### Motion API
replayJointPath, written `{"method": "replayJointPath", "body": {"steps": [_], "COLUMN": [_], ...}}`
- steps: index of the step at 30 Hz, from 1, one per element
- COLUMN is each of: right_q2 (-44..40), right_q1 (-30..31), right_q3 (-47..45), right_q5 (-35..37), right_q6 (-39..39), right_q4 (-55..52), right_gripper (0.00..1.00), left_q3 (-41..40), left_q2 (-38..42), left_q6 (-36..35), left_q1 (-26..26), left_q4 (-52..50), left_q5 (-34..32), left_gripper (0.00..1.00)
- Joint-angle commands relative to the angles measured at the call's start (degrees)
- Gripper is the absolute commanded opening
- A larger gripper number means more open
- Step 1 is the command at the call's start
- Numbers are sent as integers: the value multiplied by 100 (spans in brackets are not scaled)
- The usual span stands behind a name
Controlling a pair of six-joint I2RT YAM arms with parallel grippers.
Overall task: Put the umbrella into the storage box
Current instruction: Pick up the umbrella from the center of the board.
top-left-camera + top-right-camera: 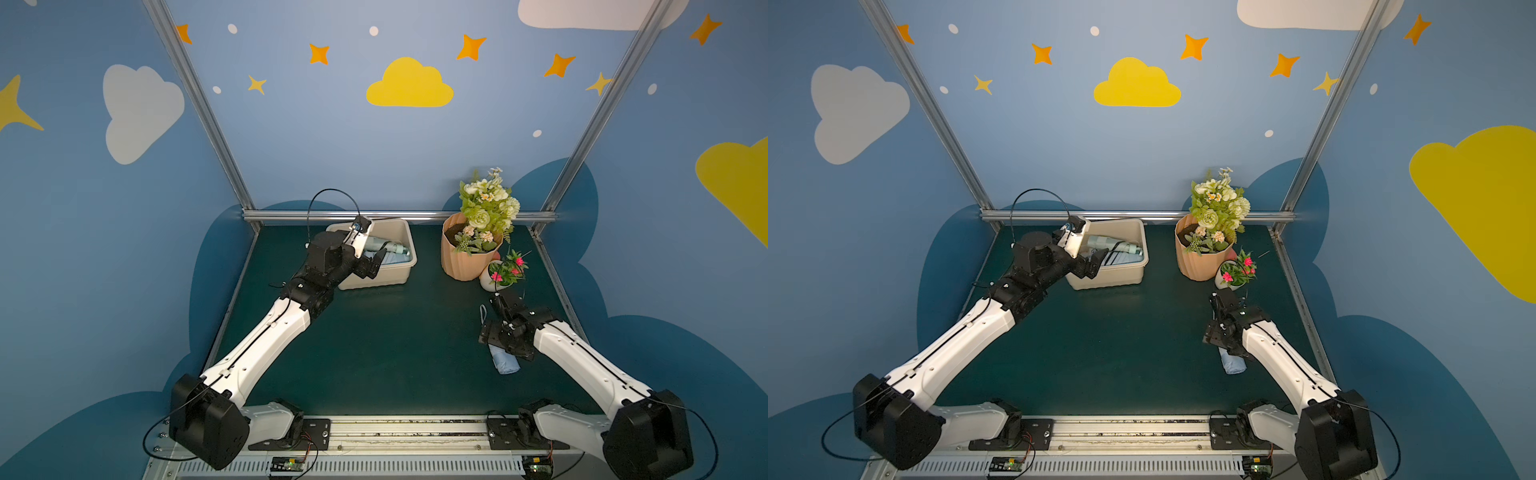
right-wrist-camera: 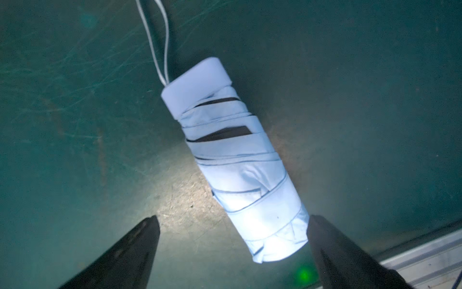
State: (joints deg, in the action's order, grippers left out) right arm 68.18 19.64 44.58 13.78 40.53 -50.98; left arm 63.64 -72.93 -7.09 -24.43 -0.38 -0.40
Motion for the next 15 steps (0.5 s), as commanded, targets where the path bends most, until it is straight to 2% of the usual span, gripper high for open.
{"method": "replayJointPath", "body": {"steps": [1,12,15], "right_q2": [259,1028,1326], "right_q1": [-264,-876,-962], "right_q3": [-130,-110,43], "right_q5": [-302,-820,-1171], "right_q6": [15,-1049,-1390], "right_q4": [165,430,401], "right_gripper": [98,97,95], "left_q3": [-105,-461,-509], "left_q2": [240,601,620], "left_q6": [533,991,1062], "left_q1": [120,425,447], "left_q4": [293,311,319], "left_q5": [57,32,-5], "left_gripper": [94,94,94]}}
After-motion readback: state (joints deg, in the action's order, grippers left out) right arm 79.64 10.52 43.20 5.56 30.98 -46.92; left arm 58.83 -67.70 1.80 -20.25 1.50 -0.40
